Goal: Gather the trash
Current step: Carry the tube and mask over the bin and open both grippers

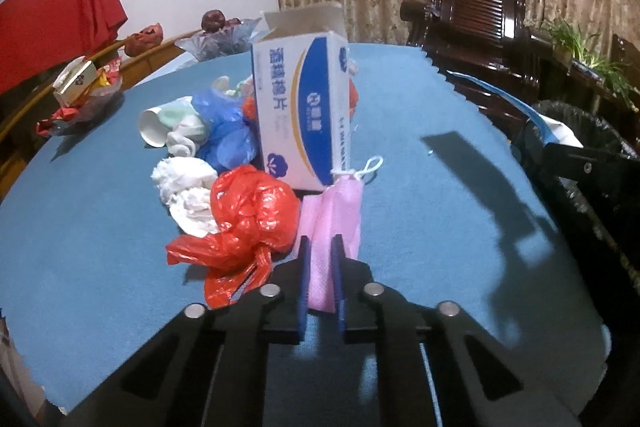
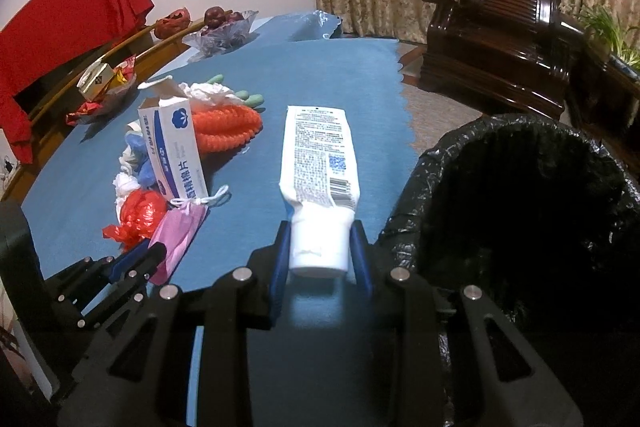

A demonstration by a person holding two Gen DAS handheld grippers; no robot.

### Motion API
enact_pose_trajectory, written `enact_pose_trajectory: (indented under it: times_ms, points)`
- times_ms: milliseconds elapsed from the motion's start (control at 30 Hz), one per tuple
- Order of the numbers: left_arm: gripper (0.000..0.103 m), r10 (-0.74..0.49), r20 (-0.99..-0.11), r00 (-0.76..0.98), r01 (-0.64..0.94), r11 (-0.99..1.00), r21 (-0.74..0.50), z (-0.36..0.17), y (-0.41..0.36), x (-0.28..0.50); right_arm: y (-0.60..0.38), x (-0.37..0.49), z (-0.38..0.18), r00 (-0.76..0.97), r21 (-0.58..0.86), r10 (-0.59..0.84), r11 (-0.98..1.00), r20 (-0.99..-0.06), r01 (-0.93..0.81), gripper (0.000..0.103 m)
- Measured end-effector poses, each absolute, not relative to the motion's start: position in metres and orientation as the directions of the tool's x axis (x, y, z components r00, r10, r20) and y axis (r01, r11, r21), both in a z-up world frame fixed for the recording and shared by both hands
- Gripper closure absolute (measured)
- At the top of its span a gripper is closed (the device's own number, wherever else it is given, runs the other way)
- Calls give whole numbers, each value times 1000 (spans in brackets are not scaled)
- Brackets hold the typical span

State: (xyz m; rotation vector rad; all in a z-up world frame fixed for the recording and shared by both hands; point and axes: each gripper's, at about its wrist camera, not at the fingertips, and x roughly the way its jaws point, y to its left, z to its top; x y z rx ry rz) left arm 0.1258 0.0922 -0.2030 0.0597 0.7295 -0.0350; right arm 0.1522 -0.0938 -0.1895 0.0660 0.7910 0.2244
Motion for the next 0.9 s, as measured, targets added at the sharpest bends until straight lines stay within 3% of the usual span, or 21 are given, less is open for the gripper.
enact_pose_trajectory:
  times_ms: [367,900]
  points:
    - [99,-150,-592,792,143,988,-58,-146,68,110,-124,130,-161,735,145,192,981,-651,-128,74]
    - [99,-366,-567,738,400,914,-69,-122,-54,111,-249,70,-162,745,87,-57,984,-664,153,74]
